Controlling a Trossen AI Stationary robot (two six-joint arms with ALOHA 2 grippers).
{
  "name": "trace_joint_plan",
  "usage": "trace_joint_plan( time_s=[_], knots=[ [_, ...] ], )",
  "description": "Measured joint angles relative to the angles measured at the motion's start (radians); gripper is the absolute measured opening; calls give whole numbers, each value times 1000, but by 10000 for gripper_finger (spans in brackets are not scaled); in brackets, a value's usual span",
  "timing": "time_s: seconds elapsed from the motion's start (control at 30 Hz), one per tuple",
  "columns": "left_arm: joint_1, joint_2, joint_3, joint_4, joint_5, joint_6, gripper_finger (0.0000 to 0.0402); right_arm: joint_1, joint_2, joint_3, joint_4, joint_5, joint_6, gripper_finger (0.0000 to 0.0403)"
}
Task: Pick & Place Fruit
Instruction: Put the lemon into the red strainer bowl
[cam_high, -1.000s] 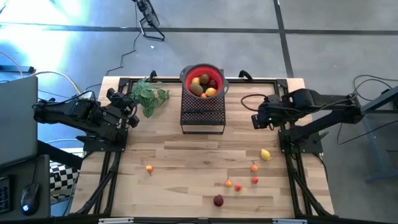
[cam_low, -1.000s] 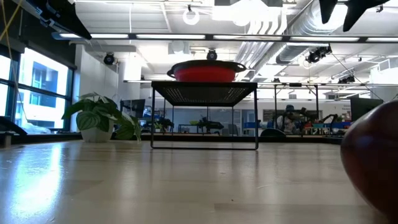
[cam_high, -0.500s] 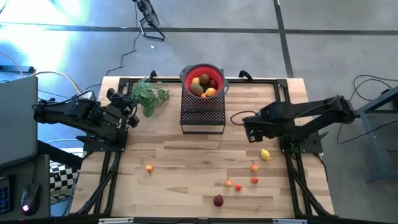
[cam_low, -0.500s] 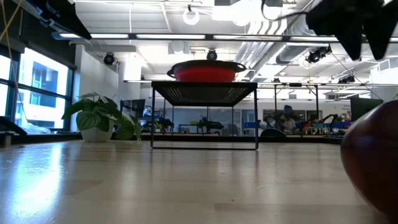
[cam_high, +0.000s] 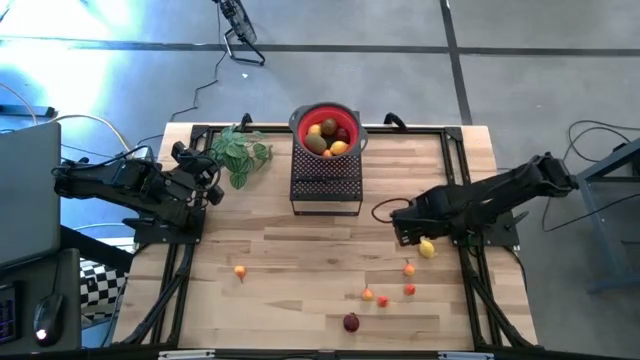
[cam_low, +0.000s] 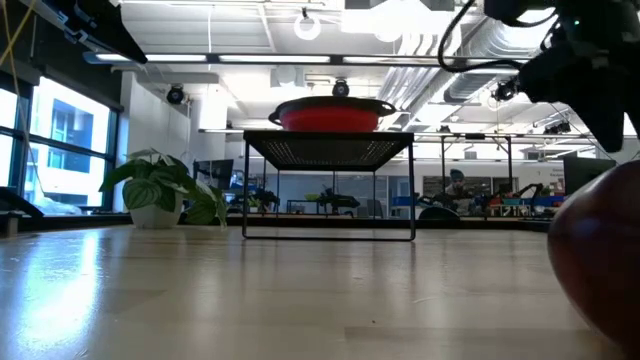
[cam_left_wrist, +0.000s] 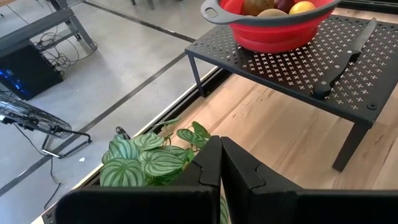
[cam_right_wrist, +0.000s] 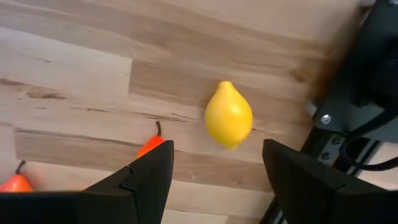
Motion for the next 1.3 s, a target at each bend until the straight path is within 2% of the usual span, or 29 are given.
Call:
trace_joint_plan(
  time_s=[0.3,0.6,1.3],
  knots=[
    [0,0,0,0,0,-2,0,46,0,-88,116,-19,72,239],
    [0,0,0,0,0,-3,0,74,0,-172,160,-14,144,239],
    [0,0,0,0,-1,-3,0,79,2,-288,308,18,176,239]
  ],
)
